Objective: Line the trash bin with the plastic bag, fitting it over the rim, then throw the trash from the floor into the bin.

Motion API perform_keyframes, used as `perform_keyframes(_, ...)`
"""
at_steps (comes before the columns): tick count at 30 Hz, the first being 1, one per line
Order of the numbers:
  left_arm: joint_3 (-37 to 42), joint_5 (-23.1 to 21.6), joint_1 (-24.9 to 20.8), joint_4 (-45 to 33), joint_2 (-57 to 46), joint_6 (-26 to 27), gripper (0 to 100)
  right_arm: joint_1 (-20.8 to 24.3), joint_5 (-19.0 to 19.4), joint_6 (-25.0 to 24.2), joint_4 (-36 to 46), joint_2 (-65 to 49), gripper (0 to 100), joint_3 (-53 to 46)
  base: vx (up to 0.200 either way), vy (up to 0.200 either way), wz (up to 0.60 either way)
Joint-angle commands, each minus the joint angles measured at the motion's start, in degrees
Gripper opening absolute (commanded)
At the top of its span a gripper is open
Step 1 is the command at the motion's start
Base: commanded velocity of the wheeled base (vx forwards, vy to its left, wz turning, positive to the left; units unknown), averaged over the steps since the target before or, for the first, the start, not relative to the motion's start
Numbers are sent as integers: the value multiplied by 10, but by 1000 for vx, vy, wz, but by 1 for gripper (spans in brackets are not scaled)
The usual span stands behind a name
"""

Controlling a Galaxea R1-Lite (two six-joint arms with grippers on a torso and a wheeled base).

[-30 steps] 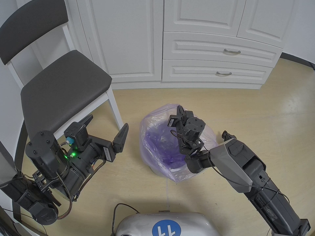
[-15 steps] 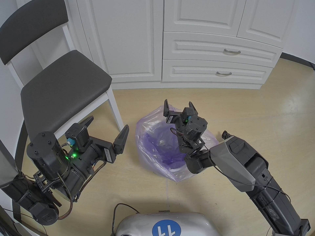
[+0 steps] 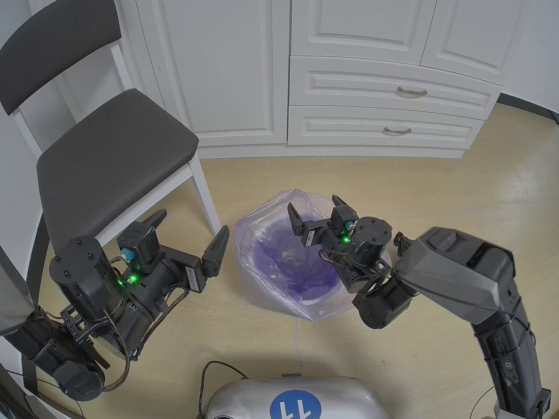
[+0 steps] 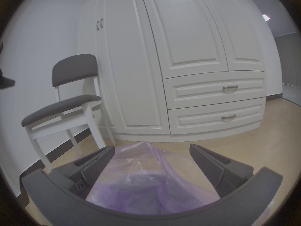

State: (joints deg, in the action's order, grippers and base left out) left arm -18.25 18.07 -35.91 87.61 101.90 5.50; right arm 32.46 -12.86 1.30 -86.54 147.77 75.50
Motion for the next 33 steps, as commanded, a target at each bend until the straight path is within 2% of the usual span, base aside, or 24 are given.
perform_keyframes(1, 8, 0, 0, 0, -6, 1, 100, -1, 33, 17, -1, -132, 100, -114, 0, 0, 0)
perform_keyframes(11, 4, -1, -1, 1, -7, 8, 100, -9, 33, 29, 153, -281, 100, -209, 0, 0, 0)
perform_keyframes(19, 6, -2, -12, 1, -31, 9, 100, -14, 17, 24, 349, -390, 100, -237, 0, 0, 0)
perform_keyframes(24, -4, 2, -11, -1, -45, 14, 100, -23, 17, 19, 368, -436, 100, -272, 0, 0, 0)
perform_keyframes(28, -16, 39, -12, -9, -48, 18, 100, -26, 16, 12, 366, -458, 100, -287, 0, 0, 0)
perform_keyframes(33, -15, 54, -14, -26, -44, 39, 100, -26, 1, 11, 373, -488, 100, -301, 0, 0, 0)
